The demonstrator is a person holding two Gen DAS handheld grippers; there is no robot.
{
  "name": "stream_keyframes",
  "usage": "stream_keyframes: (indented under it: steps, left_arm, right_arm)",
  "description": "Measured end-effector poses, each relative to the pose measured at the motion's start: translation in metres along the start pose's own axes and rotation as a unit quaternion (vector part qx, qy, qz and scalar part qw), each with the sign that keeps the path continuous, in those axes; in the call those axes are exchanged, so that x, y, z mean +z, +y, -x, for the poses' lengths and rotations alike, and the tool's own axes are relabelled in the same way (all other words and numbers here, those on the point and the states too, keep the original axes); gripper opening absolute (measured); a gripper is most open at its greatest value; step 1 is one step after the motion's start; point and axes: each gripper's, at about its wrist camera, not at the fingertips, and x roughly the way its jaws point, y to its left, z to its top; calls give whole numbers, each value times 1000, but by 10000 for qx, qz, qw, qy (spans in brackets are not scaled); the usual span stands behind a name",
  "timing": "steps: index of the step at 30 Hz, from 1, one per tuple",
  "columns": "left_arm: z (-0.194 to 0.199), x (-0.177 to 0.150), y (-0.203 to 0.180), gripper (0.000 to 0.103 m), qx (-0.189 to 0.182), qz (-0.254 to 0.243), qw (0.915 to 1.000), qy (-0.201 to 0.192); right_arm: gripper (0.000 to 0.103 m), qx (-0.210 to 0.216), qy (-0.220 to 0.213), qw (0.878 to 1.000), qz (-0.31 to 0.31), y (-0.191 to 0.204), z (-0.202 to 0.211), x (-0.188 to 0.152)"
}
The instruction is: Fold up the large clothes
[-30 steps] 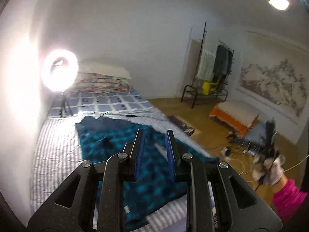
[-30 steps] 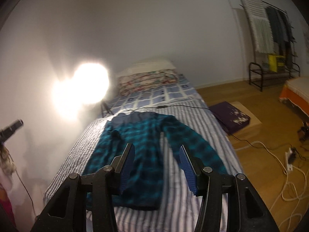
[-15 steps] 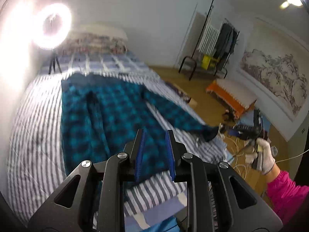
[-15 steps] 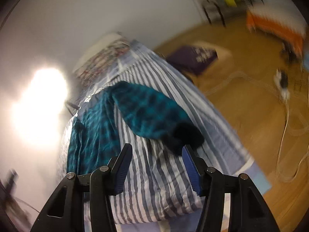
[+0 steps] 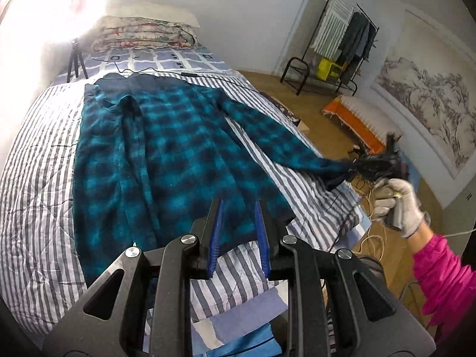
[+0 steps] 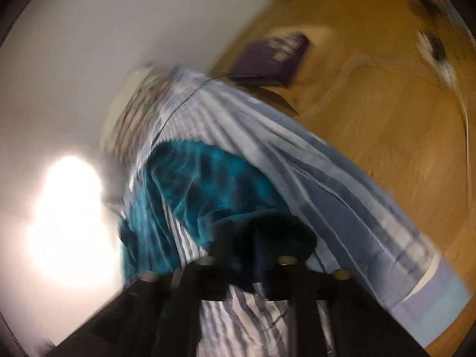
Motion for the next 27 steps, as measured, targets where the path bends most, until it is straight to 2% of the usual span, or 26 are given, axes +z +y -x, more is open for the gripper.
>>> stream_keyframes:
  steps: [2, 4, 5, 7, 8, 10, 11, 14, 16, 18, 20, 23, 25, 27]
  left_arm:
    - [-4, -1, -1, 20, 26, -47, 10000, 28]
    - [-11, -5, -2, 20, -15, -6, 10000, 70]
    - [-13, -7, -2, 20, -40, 26, 9999, 88]
    - [-21, -13, -3, 20, -115, 100, 9998, 163]
    - [-25, -15, -4, 20, -142, 115, 9996, 210]
    - [-33, -19, -9, 20, -180, 81, 9993, 330]
    - [-36, -20, -14, 20, -183, 11, 9991, 376]
    - [-37, -19, -22, 20, -201, -154, 9990, 380]
    - [-37, -16, -25, 20, -241, -212, 9989, 349]
    - [-39, -14, -26, 20, -283, -195, 9988, 349]
    - [-42, -14, -25, 20, -299, -151, 9988, 363]
    - [-45, -19, -25, 20, -325, -152, 9985, 423]
    - [-47, -21, -24, 20, -308, -175, 9984, 447]
    - [-48, -22, -22, 20, -268, -171, 9984, 471]
  right_arm:
    - [4, -180, -142, 9921, 1236, 41, 19, -11]
    - [3, -446, -307, 9726, 2261, 71, 37, -27]
    - [3, -564, -334, 9633, 2602, 80, 45, -36]
    - [3, -719, -222, 9563, 2824, 77, 45, -49]
    - [7, -819, -107, 9549, 2851, 70, 39, -53]
    - [21, -1045, 228, 9576, 2677, 50, 25, -59]
    - [35, -1060, 437, 9628, 2446, 36, 19, -61]
    - [35, -732, 438, 9761, 2000, 8, 29, -66]
    - [37, -416, 238, 9853, 1639, -10, 44, -64]
    - [49, -124, 9, 9938, 1101, -30, 55, -55]
    - [55, 77, -181, 9978, 635, -43, 60, -45]
    - [76, 207, -355, 9990, 164, -52, 51, -29]
    - [79, 298, -419, 9986, -137, -55, 38, -18]
    - [76, 304, -374, 9985, -254, -56, 24, -9]
